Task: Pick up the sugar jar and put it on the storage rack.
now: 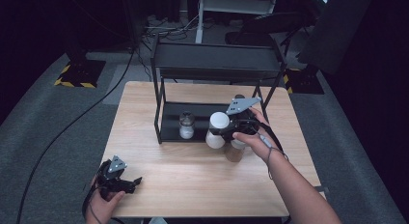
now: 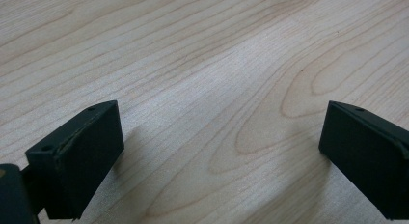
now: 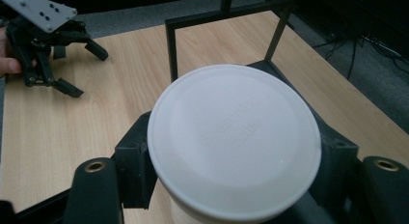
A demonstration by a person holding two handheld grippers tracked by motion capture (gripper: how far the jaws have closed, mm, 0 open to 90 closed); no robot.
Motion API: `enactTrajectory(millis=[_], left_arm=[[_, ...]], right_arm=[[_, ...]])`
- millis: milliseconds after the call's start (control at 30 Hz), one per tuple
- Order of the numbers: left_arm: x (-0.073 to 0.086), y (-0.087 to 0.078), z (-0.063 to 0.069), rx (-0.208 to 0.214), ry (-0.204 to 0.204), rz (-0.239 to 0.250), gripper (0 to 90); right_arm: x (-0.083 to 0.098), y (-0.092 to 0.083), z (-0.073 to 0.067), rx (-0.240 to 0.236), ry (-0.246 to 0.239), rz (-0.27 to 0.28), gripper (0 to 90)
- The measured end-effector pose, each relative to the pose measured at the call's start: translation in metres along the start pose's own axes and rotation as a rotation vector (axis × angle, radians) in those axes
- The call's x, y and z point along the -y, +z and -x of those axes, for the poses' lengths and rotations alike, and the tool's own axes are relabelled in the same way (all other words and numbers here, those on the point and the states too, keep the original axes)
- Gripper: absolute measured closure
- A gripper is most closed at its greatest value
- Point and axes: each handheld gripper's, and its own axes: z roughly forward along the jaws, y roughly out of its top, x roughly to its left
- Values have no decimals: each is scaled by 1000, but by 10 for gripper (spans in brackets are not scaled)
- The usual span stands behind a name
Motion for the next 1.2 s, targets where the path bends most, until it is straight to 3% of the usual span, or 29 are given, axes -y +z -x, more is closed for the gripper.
enactTrajectory(millis=[433, 700, 1200], left_arm=[[0, 0, 0, 0, 0, 0, 14], [0, 0, 0, 0, 0, 0, 13], [0, 0, 0, -2, 0, -1, 13]], right_arm=[[0, 19, 22, 12, 15, -3, 337], [-2, 34, 35, 26, 19, -32, 337], [8, 64, 57, 34, 52, -44, 337]])
